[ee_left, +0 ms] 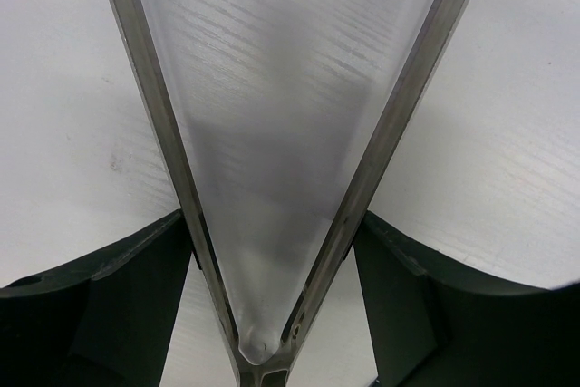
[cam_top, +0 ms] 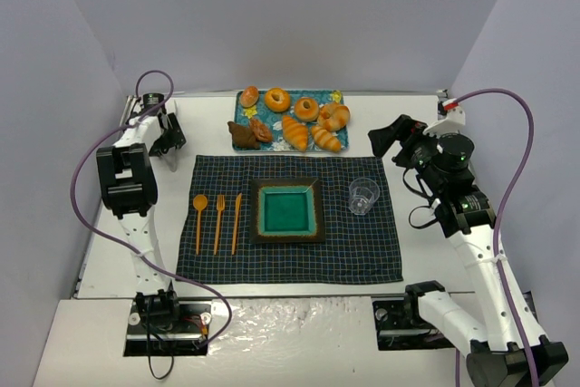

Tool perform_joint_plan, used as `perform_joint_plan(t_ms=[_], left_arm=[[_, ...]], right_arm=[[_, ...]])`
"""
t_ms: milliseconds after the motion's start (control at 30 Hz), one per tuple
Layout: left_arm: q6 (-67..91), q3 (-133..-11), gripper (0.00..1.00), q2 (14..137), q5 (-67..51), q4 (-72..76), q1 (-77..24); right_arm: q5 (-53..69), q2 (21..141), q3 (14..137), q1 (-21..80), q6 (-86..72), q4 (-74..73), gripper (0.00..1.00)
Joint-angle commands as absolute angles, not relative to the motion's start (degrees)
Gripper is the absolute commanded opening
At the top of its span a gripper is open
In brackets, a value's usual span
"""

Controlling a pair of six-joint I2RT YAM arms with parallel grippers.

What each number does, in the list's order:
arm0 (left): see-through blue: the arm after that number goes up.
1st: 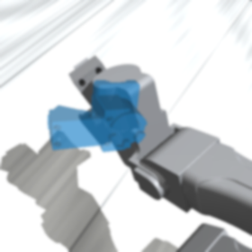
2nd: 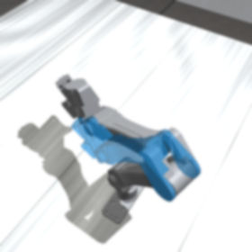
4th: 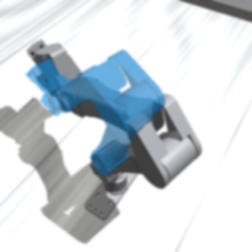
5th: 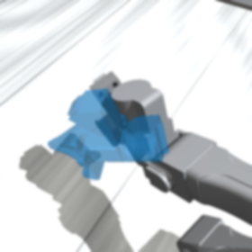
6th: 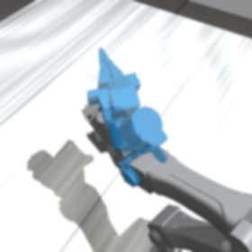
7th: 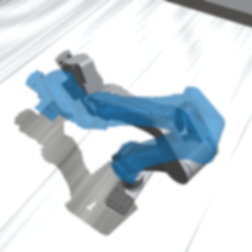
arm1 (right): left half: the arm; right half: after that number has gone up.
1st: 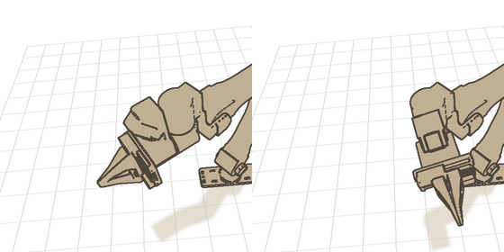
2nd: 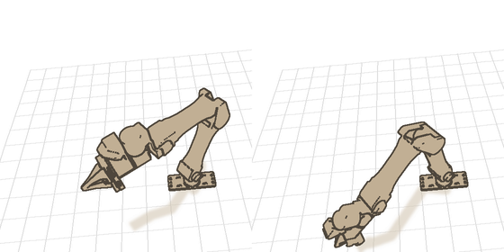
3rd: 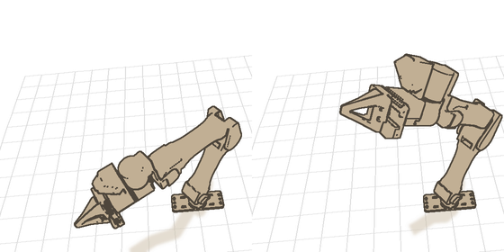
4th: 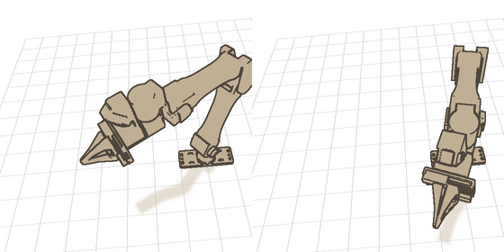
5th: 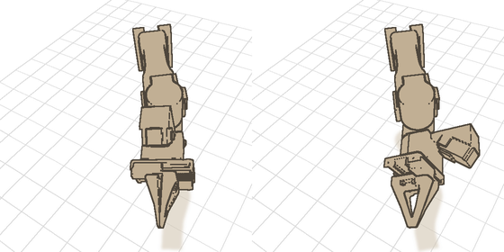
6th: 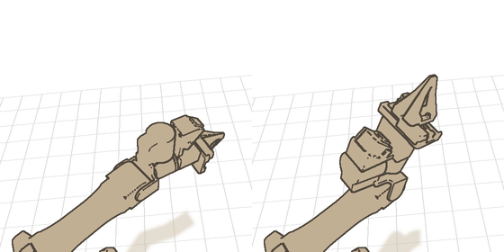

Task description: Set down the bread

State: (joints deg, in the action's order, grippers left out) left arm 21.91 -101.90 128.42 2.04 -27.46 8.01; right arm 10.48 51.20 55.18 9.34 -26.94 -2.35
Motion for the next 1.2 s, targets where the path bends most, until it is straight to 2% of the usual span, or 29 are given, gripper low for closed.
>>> perform_joint_plan(t_ms=[0,433,633,1167], left_arm=[[23.6,-98.9,0.65,128.1,0.0,-28.2,8.7],[24.9,-94.9,0.64,123.0,-1.7,-25.7,9.1],[25.1,-94.0,0.6,120.6,-1.9,-25.7,9.1],[24.9,-92.6,0.59,112.5,2.6,-28.7,6.0]], right_arm=[[9.8,50.3,55.5,9.1,-27.1,2.4,1.0],[10.0,50.5,55.5,9.0,-27.5,2.2,1.0],[10.1,50.2,55.1,9.0,-27.9,2.2,1.0],[10.2,48.8,54.0,9.1,-28.3,2.3,1.0]])
